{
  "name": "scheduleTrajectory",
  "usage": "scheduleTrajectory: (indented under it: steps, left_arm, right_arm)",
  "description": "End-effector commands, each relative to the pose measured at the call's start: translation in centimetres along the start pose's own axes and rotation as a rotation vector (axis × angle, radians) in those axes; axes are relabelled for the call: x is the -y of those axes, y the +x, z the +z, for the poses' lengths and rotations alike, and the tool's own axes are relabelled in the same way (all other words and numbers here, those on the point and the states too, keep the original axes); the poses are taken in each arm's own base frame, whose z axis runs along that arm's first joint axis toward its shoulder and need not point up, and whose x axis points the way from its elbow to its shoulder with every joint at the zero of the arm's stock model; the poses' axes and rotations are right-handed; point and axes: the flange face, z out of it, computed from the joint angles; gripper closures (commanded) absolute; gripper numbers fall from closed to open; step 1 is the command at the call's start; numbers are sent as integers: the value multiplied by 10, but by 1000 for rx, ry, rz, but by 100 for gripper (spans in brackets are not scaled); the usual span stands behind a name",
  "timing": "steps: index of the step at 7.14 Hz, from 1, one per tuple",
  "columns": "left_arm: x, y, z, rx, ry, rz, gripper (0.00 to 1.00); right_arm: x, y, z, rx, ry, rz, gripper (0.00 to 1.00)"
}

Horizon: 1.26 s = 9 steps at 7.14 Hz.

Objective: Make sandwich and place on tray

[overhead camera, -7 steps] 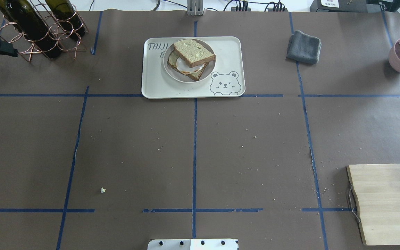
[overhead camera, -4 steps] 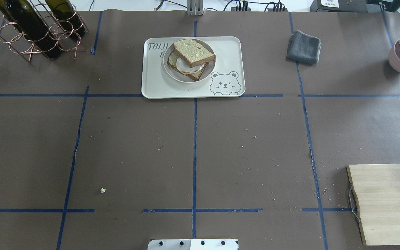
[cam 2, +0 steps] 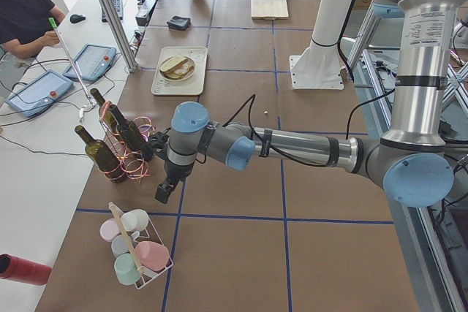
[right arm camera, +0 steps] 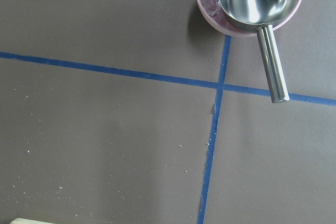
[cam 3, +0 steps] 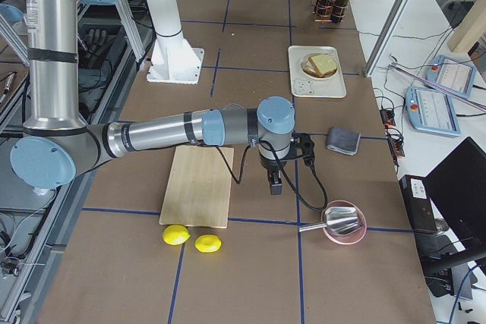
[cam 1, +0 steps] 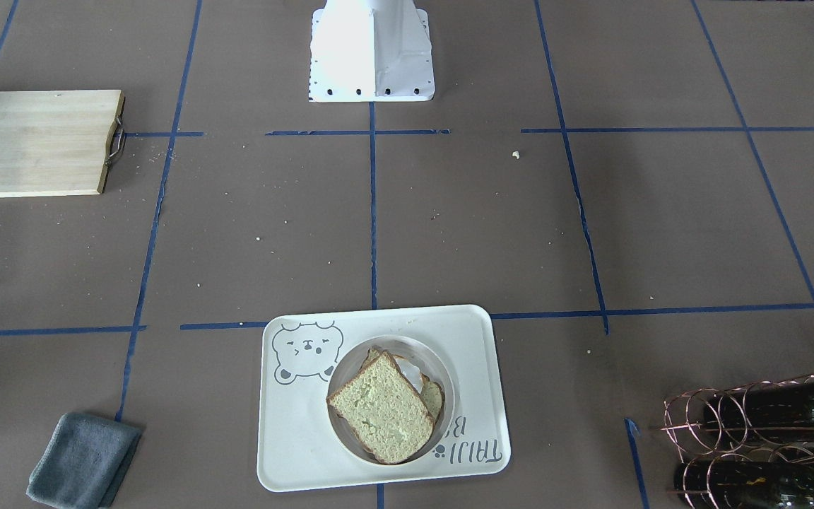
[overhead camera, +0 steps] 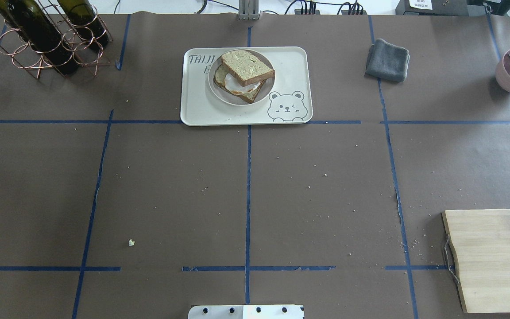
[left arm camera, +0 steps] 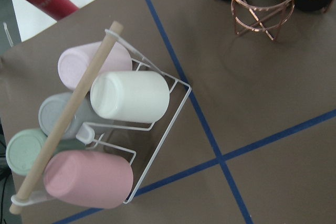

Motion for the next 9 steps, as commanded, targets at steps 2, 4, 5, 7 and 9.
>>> scheduleTrajectory:
  steps: [2, 4, 5, 7, 9]
  left_arm:
    - [-26, -8, 8, -159, -138, -137, 0]
    - [-42, -21, 3, -181, -196, -115, 0]
    - [-43, -22, 4, -180, -200, -124, 0]
    - [-43, -18, 7, -245, -191, -186, 0]
    - [-44, -13, 8, -295, -180, -216, 0]
  right_arm:
    - [-5, 17, 15, -8, -36, 18, 0]
    - [-13, 16, 20, 49, -43, 35, 0]
    - [-18, 19, 23, 50, -51, 49, 0]
    - [-21, 23, 26, 45, -58, 64, 0]
    - [-23, 28, 30, 44, -65, 78, 0]
